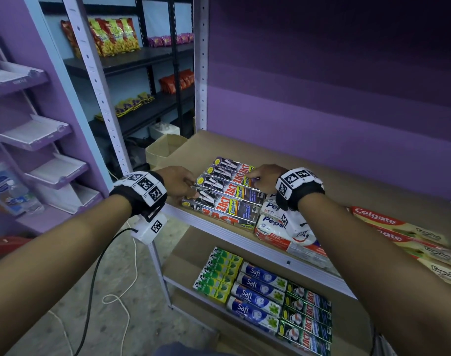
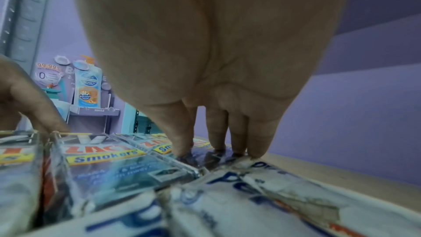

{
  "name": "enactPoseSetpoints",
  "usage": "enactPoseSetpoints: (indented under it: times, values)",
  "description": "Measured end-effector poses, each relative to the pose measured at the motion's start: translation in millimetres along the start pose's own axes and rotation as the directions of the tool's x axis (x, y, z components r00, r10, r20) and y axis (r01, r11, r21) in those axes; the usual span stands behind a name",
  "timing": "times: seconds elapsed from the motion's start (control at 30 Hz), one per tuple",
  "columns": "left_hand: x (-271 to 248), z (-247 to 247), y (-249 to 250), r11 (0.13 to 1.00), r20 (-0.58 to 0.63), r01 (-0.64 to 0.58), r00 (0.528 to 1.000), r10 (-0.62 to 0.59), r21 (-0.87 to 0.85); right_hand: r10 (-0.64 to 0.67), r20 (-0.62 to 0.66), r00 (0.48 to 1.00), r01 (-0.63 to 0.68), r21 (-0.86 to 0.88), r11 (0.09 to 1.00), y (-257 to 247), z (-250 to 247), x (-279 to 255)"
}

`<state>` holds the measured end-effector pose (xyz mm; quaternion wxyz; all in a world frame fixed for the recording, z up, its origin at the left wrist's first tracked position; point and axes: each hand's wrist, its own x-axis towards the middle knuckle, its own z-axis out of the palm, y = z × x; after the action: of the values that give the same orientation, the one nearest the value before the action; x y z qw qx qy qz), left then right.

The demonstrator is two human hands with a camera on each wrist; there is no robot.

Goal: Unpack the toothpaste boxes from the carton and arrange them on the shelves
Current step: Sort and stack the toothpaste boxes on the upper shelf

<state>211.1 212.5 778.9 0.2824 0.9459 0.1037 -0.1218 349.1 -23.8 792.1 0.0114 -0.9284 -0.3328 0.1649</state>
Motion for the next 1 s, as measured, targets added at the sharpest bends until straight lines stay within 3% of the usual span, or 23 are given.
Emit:
enactPoseSetpoints:
  times: [0.17,0.33,0.57,0.77,1.0]
  values:
    - [0.6,-0.9,17.6,0.986,-0.081,-0.029,0.996,0.043,0.166,-0.100,-0.020,0.995,0.100,0.026,0.995,4.1,-8.3,-21.9]
    - [-5.2,0.6,48.6,0.975,-0.080,-0.181,0.978,0.192,0.125,-0.138,-0.131,0.982,0.164,0.216,0.962,12.9,-9.3,-59.6]
    - [-29.6,28.3,96.7,0.942,0.070,-0.336,0.940,0.335,0.001,-0.103,-0.079,0.992,0.127,0.442,0.888,31.7,7.2,-122.5]
    - [-54.6,67.6,115.3,0.921,0.253,-0.364,0.886,0.388,-0.136,-0.086,0.013,0.996,0.065,0.551,0.832,43.2,47.2,-177.1]
    - [-77.6,127.3,107.7,0.909,0.376,-0.367,0.828,0.416,-0.196,-0.035,0.127,0.991,-0.068,0.717,0.694,56.0,122.7,-224.1]
